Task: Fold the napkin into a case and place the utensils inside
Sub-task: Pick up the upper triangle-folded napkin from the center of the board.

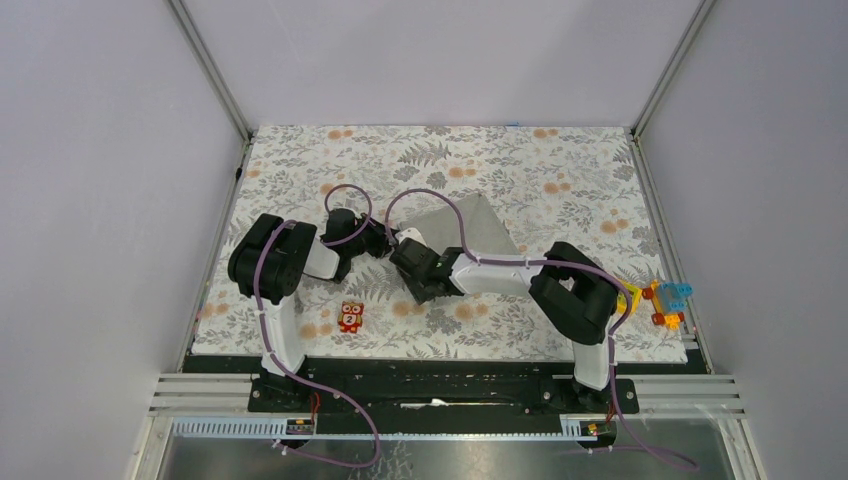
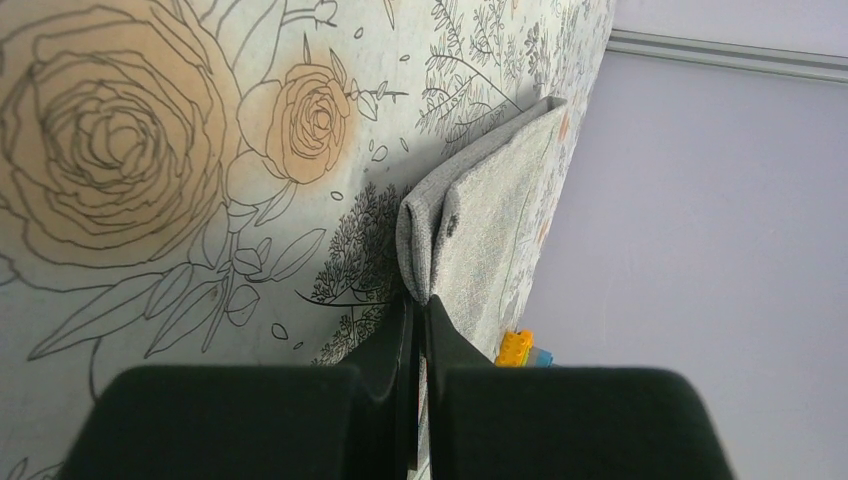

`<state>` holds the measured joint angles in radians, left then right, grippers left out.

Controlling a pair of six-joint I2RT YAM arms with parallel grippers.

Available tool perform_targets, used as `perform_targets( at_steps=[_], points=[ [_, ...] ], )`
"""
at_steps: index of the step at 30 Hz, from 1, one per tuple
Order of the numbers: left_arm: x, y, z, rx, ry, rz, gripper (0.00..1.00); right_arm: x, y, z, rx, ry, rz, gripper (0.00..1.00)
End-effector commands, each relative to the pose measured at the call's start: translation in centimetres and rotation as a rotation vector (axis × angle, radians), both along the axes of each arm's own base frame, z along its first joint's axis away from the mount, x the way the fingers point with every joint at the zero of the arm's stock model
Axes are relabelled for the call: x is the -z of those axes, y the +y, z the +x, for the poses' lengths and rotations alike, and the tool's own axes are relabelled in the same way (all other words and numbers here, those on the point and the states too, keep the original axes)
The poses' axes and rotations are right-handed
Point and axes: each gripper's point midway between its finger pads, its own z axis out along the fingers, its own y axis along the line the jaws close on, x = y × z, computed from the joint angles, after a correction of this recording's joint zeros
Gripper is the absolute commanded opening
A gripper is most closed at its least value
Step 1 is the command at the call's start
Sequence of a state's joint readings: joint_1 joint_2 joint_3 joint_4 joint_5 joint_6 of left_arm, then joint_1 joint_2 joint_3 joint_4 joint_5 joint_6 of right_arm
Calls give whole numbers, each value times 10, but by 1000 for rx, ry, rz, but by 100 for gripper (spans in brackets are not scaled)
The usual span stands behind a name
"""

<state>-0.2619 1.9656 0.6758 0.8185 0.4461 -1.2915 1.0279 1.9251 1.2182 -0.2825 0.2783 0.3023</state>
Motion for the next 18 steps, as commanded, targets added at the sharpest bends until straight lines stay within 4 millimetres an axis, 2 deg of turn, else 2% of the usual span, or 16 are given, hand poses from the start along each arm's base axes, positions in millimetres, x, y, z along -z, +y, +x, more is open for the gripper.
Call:
perform_targets(
  at_steps=[1, 6, 11, 14, 18],
  points=[
    [-10, 2, 6, -4, -57, -23, 0, 29, -41, -22, -15, 133, -177, 47],
    [-10, 2, 6, -4, -58, -24, 0, 41, -42, -20, -10, 166, -181, 40],
    [-10, 3, 6, -5, -59, -23, 0, 49, -53, -3, 15, 81, -248, 19],
    [-11, 3, 6, -3, -65, -24, 0, 36, -49, 8, 11, 16, -226, 2],
    [-22, -1, 8, 24, -111, -28, 0, 4, -36, 17, -8, -53, -136, 0]
  ],
)
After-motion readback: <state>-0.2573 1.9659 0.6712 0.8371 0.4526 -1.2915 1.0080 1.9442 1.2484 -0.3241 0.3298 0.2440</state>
